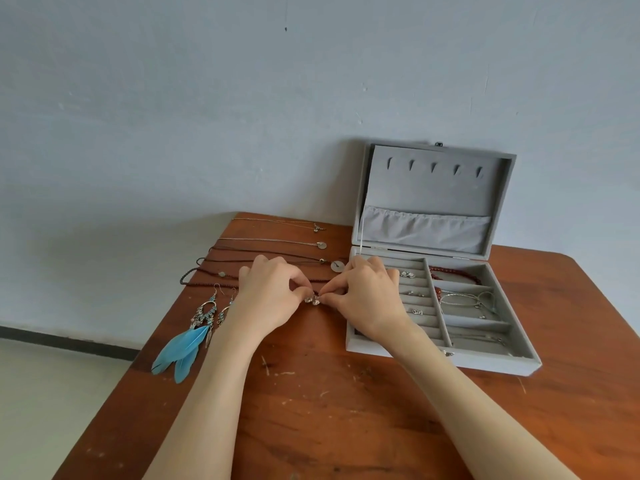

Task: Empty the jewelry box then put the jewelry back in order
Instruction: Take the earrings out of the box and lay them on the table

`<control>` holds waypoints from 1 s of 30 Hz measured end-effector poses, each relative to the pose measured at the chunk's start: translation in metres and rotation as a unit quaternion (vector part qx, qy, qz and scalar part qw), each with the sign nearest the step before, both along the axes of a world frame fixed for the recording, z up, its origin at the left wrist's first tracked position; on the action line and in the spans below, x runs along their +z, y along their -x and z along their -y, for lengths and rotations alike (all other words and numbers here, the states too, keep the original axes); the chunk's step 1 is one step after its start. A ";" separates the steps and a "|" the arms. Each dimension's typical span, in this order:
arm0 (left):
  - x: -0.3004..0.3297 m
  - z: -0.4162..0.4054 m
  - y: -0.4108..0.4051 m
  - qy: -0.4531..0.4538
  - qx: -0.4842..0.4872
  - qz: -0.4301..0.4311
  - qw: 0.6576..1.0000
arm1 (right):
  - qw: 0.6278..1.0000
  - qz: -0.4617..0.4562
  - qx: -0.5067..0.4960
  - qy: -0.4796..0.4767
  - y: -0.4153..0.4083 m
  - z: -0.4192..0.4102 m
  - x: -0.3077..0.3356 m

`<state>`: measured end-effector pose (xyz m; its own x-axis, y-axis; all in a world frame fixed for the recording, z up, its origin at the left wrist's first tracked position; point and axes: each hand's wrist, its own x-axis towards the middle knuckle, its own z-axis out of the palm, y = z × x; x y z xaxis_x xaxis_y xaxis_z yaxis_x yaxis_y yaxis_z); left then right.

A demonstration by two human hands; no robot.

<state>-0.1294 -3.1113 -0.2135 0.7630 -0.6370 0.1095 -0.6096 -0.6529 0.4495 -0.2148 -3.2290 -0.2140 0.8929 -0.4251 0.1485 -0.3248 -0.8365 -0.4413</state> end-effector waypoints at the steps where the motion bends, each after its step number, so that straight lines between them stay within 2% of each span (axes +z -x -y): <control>1: 0.000 0.001 0.000 0.003 0.000 -0.004 1.000 | 1.000 -0.005 0.003 0.009 0.000 0.000 0.000; 4: 0.000 0.000 0.000 0.005 -0.005 -0.013 1.000 | 1.000 -0.007 0.008 0.017 0.001 0.002 -0.001; 7: 0.001 -0.001 0.000 0.016 -0.014 -0.019 1.000 | 1.000 0.019 0.013 -0.013 0.006 0.006 0.000; 13: 0.008 0.008 0.014 0.133 -0.069 -0.020 0.988 | 0.992 0.109 -0.023 -0.054 0.028 0.038 0.014; 18: 0.013 0.039 0.027 0.155 -0.135 0.012 0.979 | 0.990 0.089 -0.081 -0.067 0.043 0.079 0.018; 21: 0.017 0.062 0.025 0.137 -0.132 0.084 0.978 | 0.993 0.062 -0.089 -0.051 0.041 0.092 0.015; 24: 0.019 0.083 0.022 0.070 -0.121 0.135 0.981 | 0.996 0.032 -0.078 -0.021 0.035 0.096 0.010; 27: 0.010 0.096 0.020 -0.003 -0.125 0.143 0.982 | 0.998 0.015 -0.067 -0.006 0.033 0.097 0.007; 30: 0.000 0.097 0.019 -0.002 -0.122 0.136 0.983 | 0.998 0.016 -0.054 0.011 0.032 0.097 0.005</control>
